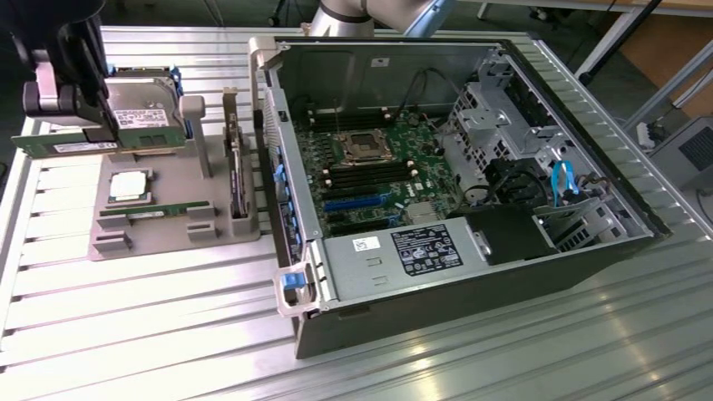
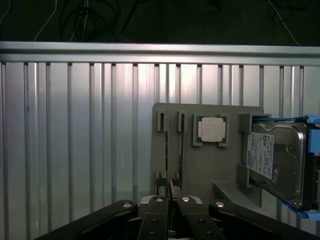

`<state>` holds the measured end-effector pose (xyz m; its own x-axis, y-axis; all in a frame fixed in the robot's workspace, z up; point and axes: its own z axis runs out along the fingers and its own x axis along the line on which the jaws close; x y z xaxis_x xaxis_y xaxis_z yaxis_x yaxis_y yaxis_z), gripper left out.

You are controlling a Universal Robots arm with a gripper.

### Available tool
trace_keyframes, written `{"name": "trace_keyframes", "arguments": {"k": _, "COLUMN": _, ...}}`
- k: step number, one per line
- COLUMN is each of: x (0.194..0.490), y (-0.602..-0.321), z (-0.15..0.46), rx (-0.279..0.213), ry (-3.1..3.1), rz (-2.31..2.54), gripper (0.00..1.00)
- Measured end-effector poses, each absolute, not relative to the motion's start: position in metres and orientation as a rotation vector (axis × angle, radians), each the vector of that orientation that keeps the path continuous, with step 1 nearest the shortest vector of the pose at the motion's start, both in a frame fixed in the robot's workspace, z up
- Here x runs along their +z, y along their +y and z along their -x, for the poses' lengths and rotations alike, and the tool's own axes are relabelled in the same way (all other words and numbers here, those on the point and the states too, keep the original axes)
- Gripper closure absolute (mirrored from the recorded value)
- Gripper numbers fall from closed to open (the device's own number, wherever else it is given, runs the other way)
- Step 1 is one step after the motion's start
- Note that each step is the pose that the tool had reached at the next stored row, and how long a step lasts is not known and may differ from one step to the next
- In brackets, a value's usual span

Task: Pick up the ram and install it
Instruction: 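Pick up the ram and move it above insertion slot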

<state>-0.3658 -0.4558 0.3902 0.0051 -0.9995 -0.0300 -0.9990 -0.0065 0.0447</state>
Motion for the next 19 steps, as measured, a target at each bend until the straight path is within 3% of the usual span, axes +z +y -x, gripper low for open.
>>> {"name": "trace_keyframes", "arguments": {"k": 19, "x": 0.408, "y": -0.456, "z": 0.366, "rx": -0.083, "ry": -2.207, "rz": -2.220, "gripper": 0.88}}
